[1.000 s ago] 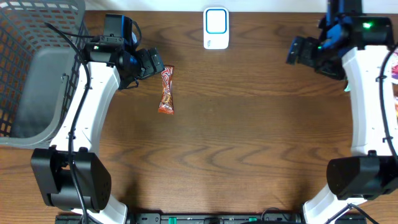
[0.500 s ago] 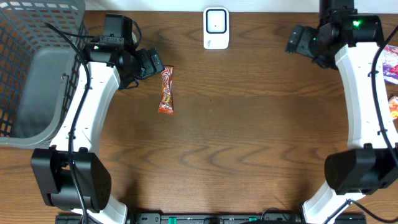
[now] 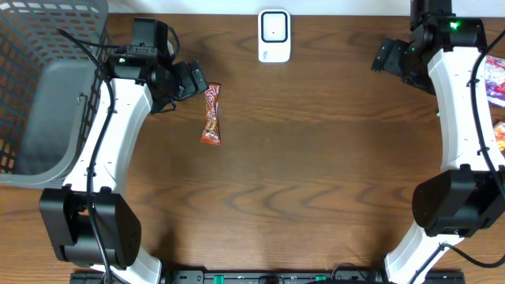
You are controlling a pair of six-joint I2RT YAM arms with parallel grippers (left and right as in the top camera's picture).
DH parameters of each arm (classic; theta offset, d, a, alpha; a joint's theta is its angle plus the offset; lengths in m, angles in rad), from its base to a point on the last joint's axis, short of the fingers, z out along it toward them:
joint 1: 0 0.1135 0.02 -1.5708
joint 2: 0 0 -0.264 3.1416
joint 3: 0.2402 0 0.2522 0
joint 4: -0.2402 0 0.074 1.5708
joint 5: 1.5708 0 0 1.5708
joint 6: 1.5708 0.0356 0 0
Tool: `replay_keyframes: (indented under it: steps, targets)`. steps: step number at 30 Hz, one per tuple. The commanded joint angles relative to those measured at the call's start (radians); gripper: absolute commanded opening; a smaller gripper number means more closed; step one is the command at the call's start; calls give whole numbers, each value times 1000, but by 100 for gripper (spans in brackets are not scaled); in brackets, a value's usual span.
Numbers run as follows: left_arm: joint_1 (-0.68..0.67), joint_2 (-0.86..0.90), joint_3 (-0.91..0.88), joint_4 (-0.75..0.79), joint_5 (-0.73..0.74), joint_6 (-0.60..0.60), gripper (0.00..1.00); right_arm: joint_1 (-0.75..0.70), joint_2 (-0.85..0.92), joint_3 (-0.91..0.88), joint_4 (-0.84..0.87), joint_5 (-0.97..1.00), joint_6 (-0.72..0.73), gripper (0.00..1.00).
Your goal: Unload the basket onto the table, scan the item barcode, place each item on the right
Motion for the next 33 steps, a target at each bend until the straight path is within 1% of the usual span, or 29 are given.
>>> replay_keyframes:
  steps: [1, 14, 16, 18, 19, 23, 26, 29, 33]
  targets:
    - [1, 5, 10, -1, 1, 5, 98, 5, 3, 0, -2, 19, 18, 99]
    - [1, 5, 10, 41, 3, -1, 98, 5, 3, 0, -2, 19, 18, 99]
    - [1, 5, 10, 48, 27, -48, 98, 5, 3, 0, -2, 19, 18, 99]
    - [-2, 5, 10, 10, 151, -137, 98, 5, 3, 0, -2, 19, 18, 99]
    - [-3, 5, 10, -8, 183, -149, 98, 5, 3, 0, -2, 19, 18, 99]
    - [-3, 5, 10, -23, 193, -189, 98, 5, 3, 0, -2, 19, 18, 99]
    - [-6, 6, 9, -23, 193, -172, 98, 5, 3, 0, -2, 19, 18, 99]
    - [-24, 7, 5, -26, 189, -97, 98, 5, 3, 0, -2, 19, 18, 99]
    - [-62, 7, -8, -45, 105, -91, 98, 5, 3, 0, -2, 19, 18, 99]
